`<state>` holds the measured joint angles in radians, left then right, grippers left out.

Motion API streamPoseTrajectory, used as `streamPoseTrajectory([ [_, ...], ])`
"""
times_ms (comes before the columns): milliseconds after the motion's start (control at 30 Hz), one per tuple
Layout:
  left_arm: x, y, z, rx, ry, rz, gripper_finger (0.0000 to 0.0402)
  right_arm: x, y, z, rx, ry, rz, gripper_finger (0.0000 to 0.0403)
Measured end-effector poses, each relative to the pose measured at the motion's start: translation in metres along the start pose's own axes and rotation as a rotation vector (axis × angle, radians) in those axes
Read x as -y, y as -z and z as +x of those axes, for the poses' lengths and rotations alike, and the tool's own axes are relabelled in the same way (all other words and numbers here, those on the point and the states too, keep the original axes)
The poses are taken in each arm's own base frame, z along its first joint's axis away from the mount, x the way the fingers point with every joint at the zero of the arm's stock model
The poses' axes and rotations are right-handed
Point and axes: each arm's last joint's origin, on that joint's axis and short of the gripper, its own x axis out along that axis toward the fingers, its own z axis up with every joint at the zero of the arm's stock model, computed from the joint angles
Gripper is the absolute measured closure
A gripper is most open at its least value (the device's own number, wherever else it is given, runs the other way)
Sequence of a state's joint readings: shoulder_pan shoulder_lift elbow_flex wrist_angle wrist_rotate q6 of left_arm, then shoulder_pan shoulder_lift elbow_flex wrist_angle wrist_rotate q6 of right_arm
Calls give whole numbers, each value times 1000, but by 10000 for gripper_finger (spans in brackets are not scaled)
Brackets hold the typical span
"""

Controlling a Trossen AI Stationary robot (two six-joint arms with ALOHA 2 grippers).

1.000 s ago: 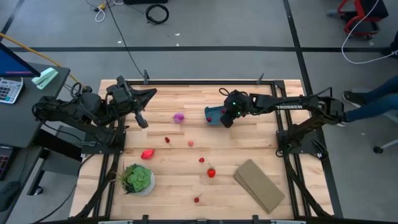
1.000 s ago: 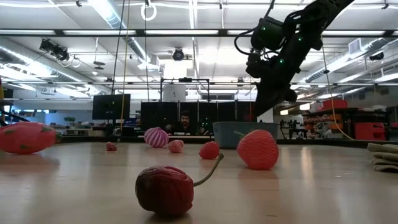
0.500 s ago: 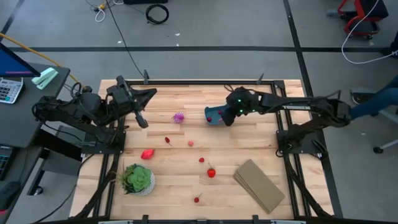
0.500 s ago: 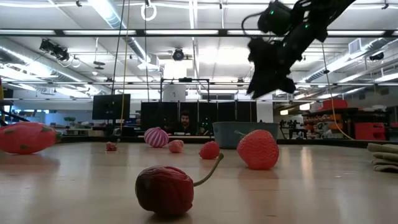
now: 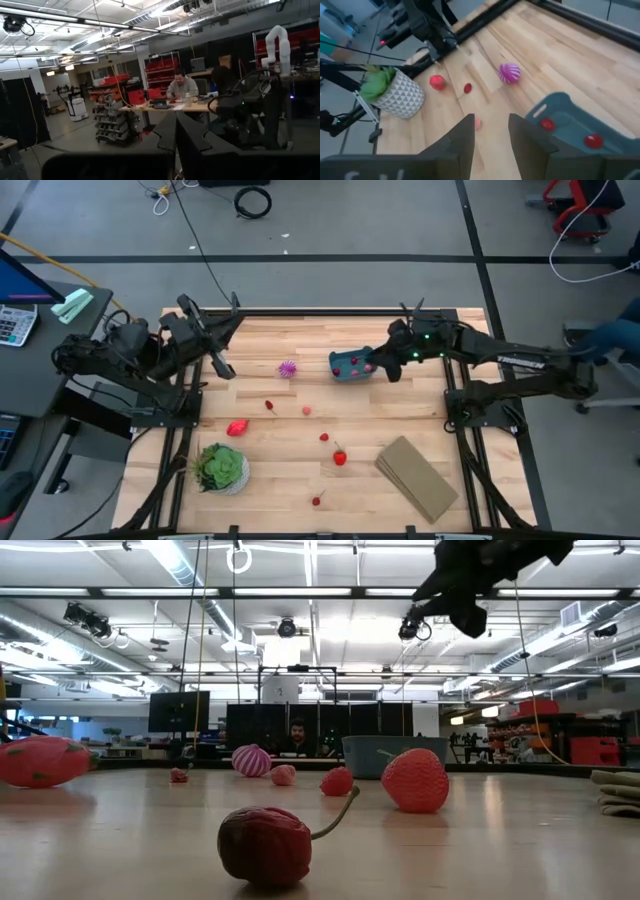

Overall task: Pick and placing Produce into tupperware
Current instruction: Put the top cherry in the bin

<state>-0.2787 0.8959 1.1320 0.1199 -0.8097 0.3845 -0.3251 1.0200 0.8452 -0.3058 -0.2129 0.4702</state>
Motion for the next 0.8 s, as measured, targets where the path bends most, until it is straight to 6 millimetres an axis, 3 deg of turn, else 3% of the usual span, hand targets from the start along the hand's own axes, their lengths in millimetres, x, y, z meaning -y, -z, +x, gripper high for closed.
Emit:
streamPoseTrajectory([
  [300, 2, 6, 0, -50, 18, -40, 384, -4, 3, 3, -15, 3, -10, 274],
  [567, 6, 21, -2, -166, 41, -112, 299, -6, 10, 17, -71, 2, -8, 274],
  [800, 17, 62, -9, -513, 64, -265, 247, -12, 17, 27, -117, -8, -24, 274],
])
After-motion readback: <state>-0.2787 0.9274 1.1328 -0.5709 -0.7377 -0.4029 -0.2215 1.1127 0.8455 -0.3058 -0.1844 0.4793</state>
